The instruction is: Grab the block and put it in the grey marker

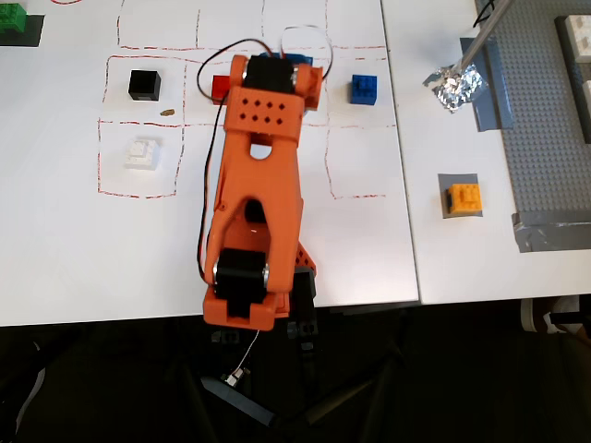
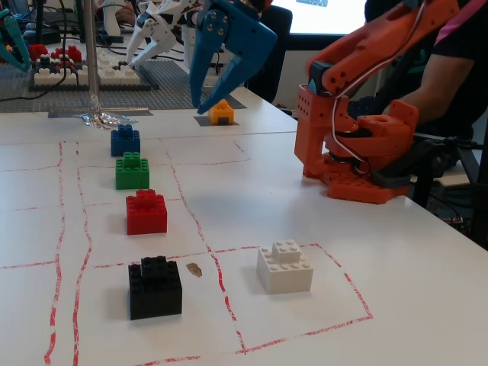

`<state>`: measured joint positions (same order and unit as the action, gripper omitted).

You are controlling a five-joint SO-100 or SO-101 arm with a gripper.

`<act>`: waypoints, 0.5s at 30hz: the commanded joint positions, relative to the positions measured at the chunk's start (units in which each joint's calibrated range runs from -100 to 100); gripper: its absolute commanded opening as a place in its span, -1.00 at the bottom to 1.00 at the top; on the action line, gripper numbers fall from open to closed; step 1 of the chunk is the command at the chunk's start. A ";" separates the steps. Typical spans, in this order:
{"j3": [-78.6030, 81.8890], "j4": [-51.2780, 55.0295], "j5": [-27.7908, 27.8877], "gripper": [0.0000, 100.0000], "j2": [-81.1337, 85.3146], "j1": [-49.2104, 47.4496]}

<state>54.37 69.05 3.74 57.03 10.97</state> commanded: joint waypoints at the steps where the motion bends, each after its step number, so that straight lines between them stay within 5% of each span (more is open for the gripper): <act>1: 5.74 -6.28 -2.20 -1.00 9.20 -5.01; 15: 35.84 -18.19 -4.84 -1.00 32.63 -11.72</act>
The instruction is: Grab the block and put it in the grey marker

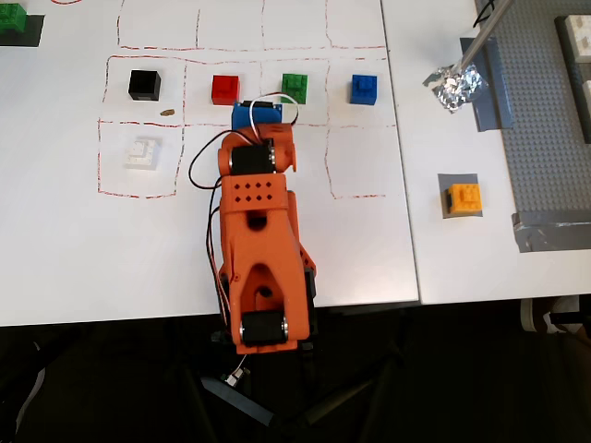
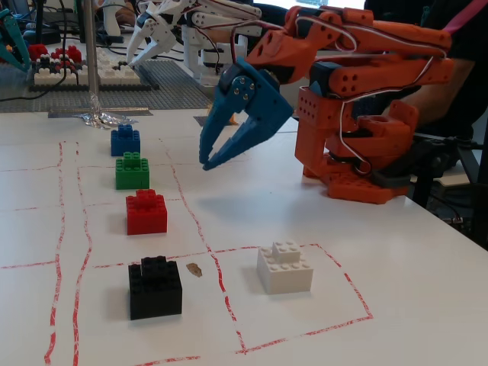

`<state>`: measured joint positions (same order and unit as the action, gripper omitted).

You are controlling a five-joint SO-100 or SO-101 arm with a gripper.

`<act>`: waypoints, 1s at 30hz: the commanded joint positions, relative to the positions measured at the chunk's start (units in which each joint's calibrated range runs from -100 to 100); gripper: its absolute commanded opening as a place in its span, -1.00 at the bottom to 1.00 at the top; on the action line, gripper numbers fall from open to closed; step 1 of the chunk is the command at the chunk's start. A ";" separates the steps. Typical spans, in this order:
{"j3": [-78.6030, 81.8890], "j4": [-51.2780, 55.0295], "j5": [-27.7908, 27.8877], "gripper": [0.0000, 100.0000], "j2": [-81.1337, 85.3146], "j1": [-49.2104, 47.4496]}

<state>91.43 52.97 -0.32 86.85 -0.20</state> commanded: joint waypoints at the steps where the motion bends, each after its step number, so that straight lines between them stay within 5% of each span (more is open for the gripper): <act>1: -0.23 -2.12 -0.78 -1.00 3.59 -0.46; 30: 7.39 0.82 -1.61 -1.00 12.63 0.60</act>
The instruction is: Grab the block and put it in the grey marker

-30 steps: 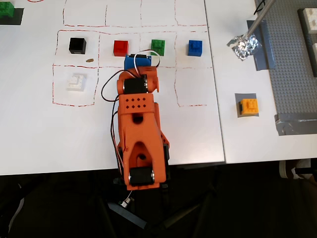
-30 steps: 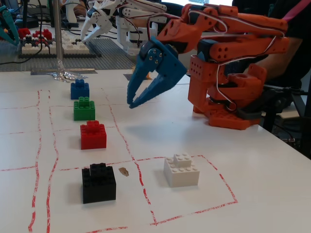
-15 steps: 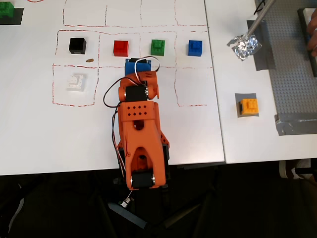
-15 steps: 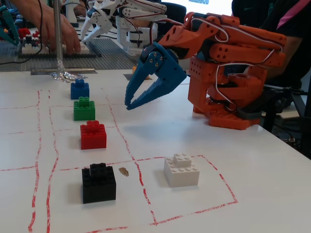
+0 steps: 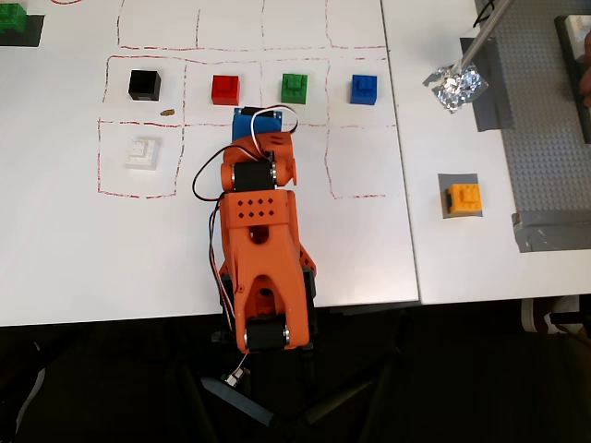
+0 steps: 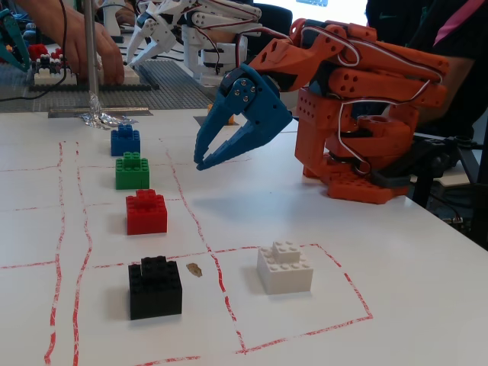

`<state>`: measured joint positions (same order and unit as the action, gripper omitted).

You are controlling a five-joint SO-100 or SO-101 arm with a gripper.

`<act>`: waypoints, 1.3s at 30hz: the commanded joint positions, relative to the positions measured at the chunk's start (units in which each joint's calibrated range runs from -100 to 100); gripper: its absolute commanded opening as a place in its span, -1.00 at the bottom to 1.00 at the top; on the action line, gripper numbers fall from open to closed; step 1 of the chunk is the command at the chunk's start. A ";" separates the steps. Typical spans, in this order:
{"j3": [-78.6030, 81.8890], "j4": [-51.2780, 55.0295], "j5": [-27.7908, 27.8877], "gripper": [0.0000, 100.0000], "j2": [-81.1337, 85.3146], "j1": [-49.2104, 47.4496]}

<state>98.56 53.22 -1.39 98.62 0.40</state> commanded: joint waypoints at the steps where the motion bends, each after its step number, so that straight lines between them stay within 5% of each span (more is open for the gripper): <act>1: 0.35 0.58 -0.49 -1.00 0.86 0.00; 39: 1.17 -1.79 -0.15 -1.00 0.94 0.35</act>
